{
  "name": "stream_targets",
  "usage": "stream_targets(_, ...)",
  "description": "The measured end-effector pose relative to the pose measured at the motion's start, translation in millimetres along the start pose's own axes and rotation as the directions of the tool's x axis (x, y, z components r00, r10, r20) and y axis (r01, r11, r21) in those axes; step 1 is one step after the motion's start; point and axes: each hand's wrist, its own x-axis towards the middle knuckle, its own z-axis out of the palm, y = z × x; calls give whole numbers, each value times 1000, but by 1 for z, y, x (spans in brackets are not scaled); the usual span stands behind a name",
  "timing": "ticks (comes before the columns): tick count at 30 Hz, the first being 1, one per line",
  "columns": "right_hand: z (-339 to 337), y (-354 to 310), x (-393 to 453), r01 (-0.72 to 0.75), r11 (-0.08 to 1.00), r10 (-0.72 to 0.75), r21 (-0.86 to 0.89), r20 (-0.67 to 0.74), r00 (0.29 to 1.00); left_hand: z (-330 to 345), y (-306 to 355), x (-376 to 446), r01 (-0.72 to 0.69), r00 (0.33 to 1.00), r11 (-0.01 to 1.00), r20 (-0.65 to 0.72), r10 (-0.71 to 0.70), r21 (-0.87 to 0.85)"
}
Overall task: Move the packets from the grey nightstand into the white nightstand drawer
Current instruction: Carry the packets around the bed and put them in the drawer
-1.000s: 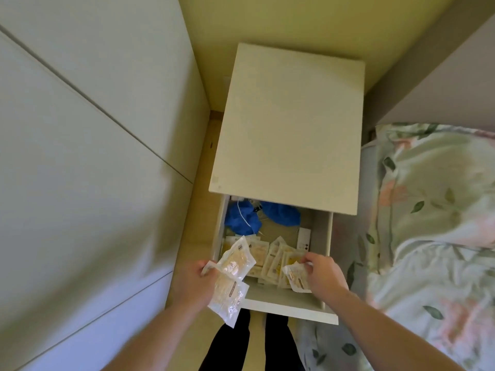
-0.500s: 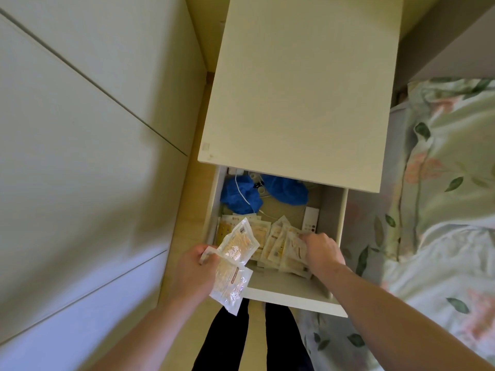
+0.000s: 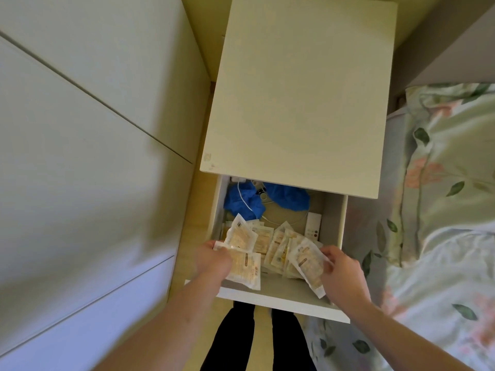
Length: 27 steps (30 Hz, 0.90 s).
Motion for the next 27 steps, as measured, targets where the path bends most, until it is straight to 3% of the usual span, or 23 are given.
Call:
stream_targets(4,6,1,0,-19,996,18,91,18,1000,15,0,14,-38,996,987,-76,50,153)
stream_targets(13,18,-6,12,-44,977,43,211,11,999,23,-4,24,-16,997,852,-54,51,523)
stream_targets(20,14,-12,28,-53,990,48,127,42,998,15,-10,21,-133,981,783,-35,193,607)
stream_targets(23,16,-21,39,-17,1000,17,4,104,994,12,-4,18,-363,907,633,104,408,684)
stream_targets(27,25,-26,54,35,984,-9,-176,146,989,11,17,26,-638,711,308,386,588,706)
